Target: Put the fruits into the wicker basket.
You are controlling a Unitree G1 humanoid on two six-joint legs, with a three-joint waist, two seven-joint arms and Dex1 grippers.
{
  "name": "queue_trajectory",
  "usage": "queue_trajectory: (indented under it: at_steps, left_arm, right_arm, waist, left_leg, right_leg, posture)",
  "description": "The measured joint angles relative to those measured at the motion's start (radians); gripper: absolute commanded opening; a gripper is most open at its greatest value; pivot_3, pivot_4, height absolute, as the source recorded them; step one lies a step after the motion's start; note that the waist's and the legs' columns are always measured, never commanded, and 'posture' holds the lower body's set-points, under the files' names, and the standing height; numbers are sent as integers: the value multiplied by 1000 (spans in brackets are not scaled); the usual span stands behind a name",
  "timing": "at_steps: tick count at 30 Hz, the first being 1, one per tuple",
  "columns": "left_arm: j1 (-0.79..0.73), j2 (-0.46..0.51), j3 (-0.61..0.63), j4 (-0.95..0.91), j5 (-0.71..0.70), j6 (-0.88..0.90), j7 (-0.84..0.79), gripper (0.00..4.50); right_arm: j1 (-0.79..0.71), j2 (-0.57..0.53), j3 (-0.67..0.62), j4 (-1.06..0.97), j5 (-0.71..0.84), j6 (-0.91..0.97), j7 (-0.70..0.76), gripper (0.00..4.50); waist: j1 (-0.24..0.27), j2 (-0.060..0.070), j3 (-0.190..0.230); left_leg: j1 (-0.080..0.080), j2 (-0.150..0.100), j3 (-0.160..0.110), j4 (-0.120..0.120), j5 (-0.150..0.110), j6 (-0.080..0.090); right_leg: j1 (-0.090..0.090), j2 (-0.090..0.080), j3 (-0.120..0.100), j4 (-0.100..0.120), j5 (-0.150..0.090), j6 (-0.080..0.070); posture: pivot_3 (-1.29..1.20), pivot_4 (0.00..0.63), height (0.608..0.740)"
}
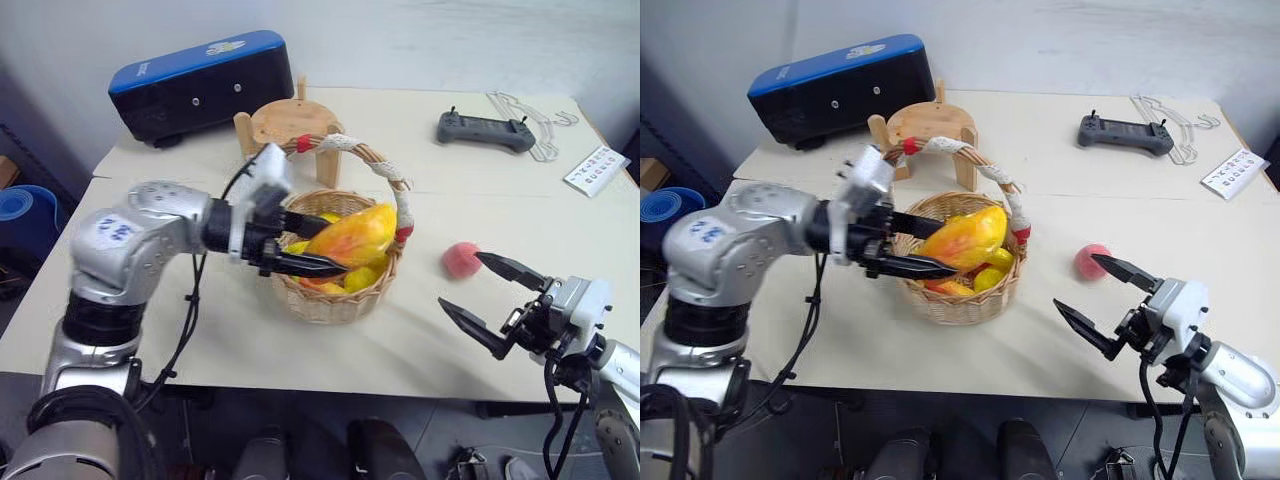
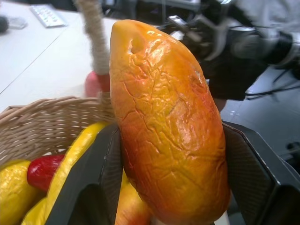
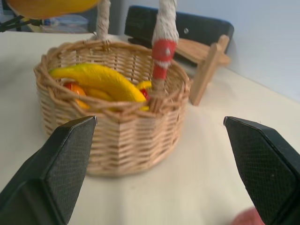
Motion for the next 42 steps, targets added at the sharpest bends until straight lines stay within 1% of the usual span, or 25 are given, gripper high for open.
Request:
queue_trajectory:
  at_steps: [2,3,6,9,12,14,16,17,20,23,26,29,32,35,39,42]
  left_arm:
    - [-1,10,-4,23,21,-6,13,4313]
    - [-1,14,-4,29,24,-14,12,4472]
    - [1,39,-4,34,30,-56,-20,4472]
    - [27,77,12,36,14,-132,-112,4472]
    - [99,125,112,14,-78,-193,-241,4472]
    - [132,164,202,4,-139,-201,-281,4472]
    - [182,198,300,6,-165,-224,-283,4472]
    - [232,216,358,10,-159,-262,-275,4472]
    - [329,222,450,51,-121,-350,-231,4472]
    - [387,230,542,127,-106,-398,-186,4472]
    - [433,268,606,184,-98,-415,-167,4472]
    - [467,291,604,183,-109,-395,-183,4472]
    - [487,318,581,138,-159,-327,-211,4472]
    - [496,343,546,82,-194,-278,-234,4472]
    - [490,340,499,48,-206,-276,-239,4472]
    - [491,340,473,49,-198,-288,-241,4472]
  right_arm:
    - [44,19,-17,4,0,-32,8,4500]
    - [61,25,-23,11,0,-48,13,4500]
    - [112,52,-50,40,-8,-108,35,4500]
    - [154,78,-84,113,-16,-177,59,4500]
    - [181,99,-140,229,-22,-260,77,4500]
    - [203,105,-174,319,-29,-310,92,4500]
    - [225,116,-203,418,-29,-349,110,4500]
    - [231,122,-209,483,-29,-372,125,4500]
    - [234,133,-216,600,-29,-403,149,4500]
    - [209,134,-217,658,-25,-432,167,4500]
    - [129,121,-194,675,-12,-415,184,4500]
    - [13,72,-134,634,-6,-312,176,4500]
    - [-123,10,-60,570,-19,-188,142,4500]
    - [-267,-30,36,566,-121,-86,62,4500]
    - [-473,-24,136,589,-204,89,-77,4500]
    - [-587,-5,180,662,-275,139,-170,4500]
  waist:
    - [-1,0,0]
    - [0,0,0]
    - [6,0,0]
    - [7,0,0]
    - [6,1,0]
    - [5,1,0]
    - [4,2,0]
    - [3,2,0]
    - [3,2,0]
    - [-1,2,0]
    - [-19,2,0]
    - [-26,3,0]
    - [-22,3,0]
    - [-20,3,0]
    - [-19,3,0]
    - [-19,3,0]
  left_leg:
    - [1,0,0,0,0,0]
    - [1,0,0,0,0,0]
    - [0,0,0,0,0,-1]
    - [0,0,0,0,0,-1]
    - [0,0,1,-1,0,-1]
    - [1,1,1,-1,0,-1]
    - [2,1,1,-2,0,-1]
    - [4,1,2,-4,0,-1]
    - [9,0,6,-9,0,-1]
    - [13,-1,10,-14,0,0]
    - [15,0,10,-16,0,0]
    - [15,0,12,-16,0,-2]
    - [15,0,11,-16,1,-4]
    - [15,0,11,-16,0,-4]
    - [13,0,10,-16,1,-5]
    - [13,0,10,-16,1,-5]
  right_leg:
    - [0,1,1,0,0,0]
    - [0,1,2,0,0,0]
    - [0,1,3,-1,0,0]
    - [0,1,5,-1,0,0]
    - [0,1,5,-8,-1,-2]
    - [0,1,5,-8,-1,-3]
    - [1,0,5,-8,-2,-3]
    - [2,0,6,-9,-2,-3]
    - [4,-1,10,-11,-2,-4]
    - [4,-2,11,-11,-2,-5]
    - [4,-4,11,-9,-2,-5]
    - [2,-5,10,-7,-2,-5]
    - [0,-6,7,-4,-2,-5]
    - [-1,-6,7,-1,-2,-4]
    - [-3,-6,6,0,-2,-4]
    - [-3,-6,6,0,-2,-4]
  posture:
    - [0,150,740]
    - [0,150,740]
    - [0,150,740]
    - [0,150,740]
    - [0,150,740]
    - [0,150,740]
    - [0,150,740]
    - [0,150,740]
    - [0,150,740]
    - [0,150,740]
    - [0,150,740]
    - [0,150,740]
    - [0,150,740]
    - [0,150,740]
    - [0,150,740]
    - [0,150,740]
